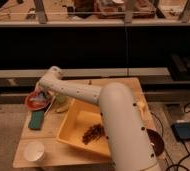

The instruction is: Wipe red bowl with towel

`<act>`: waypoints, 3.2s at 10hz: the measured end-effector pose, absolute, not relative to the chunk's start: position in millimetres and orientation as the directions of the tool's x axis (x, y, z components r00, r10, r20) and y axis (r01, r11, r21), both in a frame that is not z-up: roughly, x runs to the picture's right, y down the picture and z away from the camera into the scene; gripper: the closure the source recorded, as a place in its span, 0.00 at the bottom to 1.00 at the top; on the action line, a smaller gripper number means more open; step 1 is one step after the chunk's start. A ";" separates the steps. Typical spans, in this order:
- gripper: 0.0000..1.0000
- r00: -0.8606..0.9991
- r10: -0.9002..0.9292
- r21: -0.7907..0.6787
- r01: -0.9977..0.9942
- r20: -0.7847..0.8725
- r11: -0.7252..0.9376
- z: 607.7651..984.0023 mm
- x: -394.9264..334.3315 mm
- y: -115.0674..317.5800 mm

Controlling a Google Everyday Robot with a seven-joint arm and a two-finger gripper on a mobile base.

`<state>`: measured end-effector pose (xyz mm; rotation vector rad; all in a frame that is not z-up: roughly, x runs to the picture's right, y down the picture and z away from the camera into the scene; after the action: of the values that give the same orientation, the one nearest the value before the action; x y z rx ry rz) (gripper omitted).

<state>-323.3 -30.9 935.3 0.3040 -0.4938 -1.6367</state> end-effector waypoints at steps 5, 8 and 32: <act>1.00 -0.194 -0.981 0.533 0.832 0.015 -0.156 927.4 -401.0 -56.4; 1.00 -0.266 -0.964 0.579 0.786 -0.002 -0.218 916.1 -435.7 -37.9; 1.00 -0.214 -0.977 0.631 0.761 0.023 -0.152 915.7 -423.4 -22.8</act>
<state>-423.4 -22.8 915.7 0.4685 -0.6228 -1.7004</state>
